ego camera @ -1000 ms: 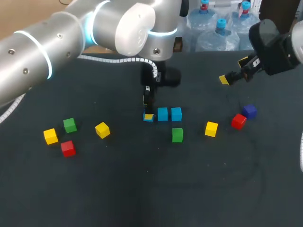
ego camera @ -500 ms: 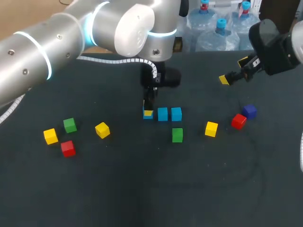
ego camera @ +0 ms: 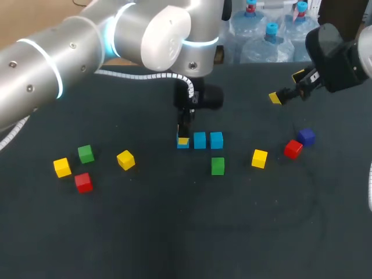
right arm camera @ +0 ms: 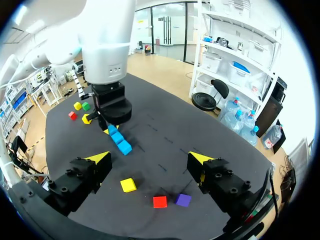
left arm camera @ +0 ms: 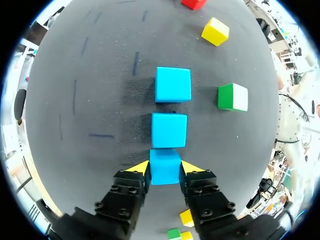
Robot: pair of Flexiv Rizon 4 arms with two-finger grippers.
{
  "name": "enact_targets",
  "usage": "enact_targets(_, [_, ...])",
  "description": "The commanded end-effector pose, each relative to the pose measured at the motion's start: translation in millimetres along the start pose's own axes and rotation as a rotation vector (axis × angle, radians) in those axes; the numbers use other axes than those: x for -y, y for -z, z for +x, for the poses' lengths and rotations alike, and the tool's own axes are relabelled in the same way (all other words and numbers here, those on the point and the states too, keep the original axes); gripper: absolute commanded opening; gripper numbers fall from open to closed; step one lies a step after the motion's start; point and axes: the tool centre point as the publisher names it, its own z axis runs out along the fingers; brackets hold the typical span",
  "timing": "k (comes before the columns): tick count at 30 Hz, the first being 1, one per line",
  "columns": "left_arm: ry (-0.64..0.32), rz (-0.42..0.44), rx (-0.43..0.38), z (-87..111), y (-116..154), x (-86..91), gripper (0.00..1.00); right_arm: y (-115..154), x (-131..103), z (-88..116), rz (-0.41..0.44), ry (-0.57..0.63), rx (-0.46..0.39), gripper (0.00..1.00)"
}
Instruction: Place the blue cubes, place green cubes on the blue cubes, place the yellow cubes on the green cubes, then place the red cubes on the yellow cubes, and place purple cube on the red cubes.
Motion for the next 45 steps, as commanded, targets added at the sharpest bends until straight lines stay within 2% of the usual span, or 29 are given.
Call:
enact_targets(1, [0.0,-0.005,0.004,1.6,-0.1,2.5,0.0,1.3,-1.5,0.4,0.007,-0.001,-0.001,1.0])
enact_targets(17, [-0.026,-0.001,-0.012,-2.6,-1.6,5.5,0.0,1.3,-1.5,0.4,0.007,-0.001,-0.001,1.0])
enact_targets(45, [-0.024,-0.002,-0.016,-1.9,-6.8,-1.2,0.0,1.3,-1.5,0.4,0.007,-0.001,-0.001,1.0])
